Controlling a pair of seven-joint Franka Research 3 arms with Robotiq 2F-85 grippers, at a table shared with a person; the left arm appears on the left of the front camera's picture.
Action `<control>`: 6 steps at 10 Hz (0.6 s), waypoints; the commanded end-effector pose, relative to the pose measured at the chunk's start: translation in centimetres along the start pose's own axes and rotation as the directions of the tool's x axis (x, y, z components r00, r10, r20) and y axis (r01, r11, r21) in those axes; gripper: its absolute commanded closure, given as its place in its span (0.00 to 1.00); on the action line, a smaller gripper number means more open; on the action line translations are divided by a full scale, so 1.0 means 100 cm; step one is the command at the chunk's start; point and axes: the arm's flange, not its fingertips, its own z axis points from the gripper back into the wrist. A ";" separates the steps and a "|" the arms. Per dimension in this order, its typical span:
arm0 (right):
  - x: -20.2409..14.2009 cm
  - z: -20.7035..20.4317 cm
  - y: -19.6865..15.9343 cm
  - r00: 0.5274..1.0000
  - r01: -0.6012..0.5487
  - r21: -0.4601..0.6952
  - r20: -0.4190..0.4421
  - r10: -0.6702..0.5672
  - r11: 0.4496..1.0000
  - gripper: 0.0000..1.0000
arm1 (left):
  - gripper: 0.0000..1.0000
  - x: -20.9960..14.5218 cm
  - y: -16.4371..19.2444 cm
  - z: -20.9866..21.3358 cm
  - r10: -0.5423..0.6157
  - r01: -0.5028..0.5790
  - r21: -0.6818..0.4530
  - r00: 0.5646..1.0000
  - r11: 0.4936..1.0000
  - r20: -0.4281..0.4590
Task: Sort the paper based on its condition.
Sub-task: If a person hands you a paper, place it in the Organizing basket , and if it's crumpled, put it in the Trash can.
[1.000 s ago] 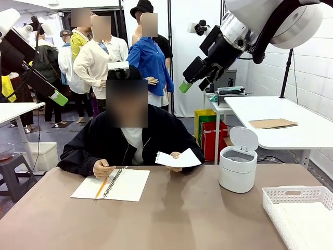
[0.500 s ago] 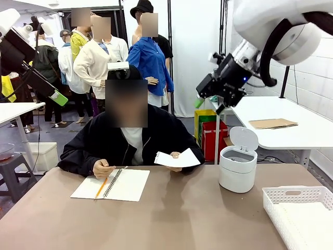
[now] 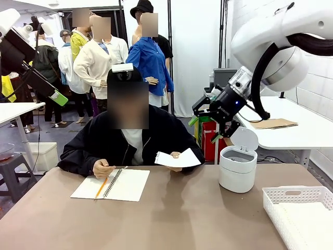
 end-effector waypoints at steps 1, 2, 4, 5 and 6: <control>-0.005 -0.011 -0.006 0.996 0.084 0.070 0.015 -0.085 0.994 0.00 | 0.00 0.000 0.000 0.000 0.001 -0.001 -0.001 1.000 1.000 0.002; -0.005 -0.007 -0.003 0.997 -0.041 0.018 0.063 0.040 0.999 0.00 | 0.00 0.000 0.000 0.000 0.001 -0.001 -0.001 1.000 1.000 0.002; -0.001 -0.007 -0.005 0.999 0.045 0.034 -0.010 -0.045 0.998 0.00 | 0.00 0.000 0.000 0.000 0.001 -0.001 -0.001 1.000 1.000 0.002; -0.001 -0.007 -0.005 0.999 0.045 0.034 -0.010 -0.045 0.998 0.00 | 0.00 0.000 0.000 0.000 0.001 -0.001 -0.001 1.000 1.000 0.002; -0.002 -0.008 -0.006 0.999 0.035 0.033 0.003 -0.035 0.999 0.00 | 0.00 0.000 0.000 0.000 0.001 -0.001 -0.001 1.000 1.000 0.002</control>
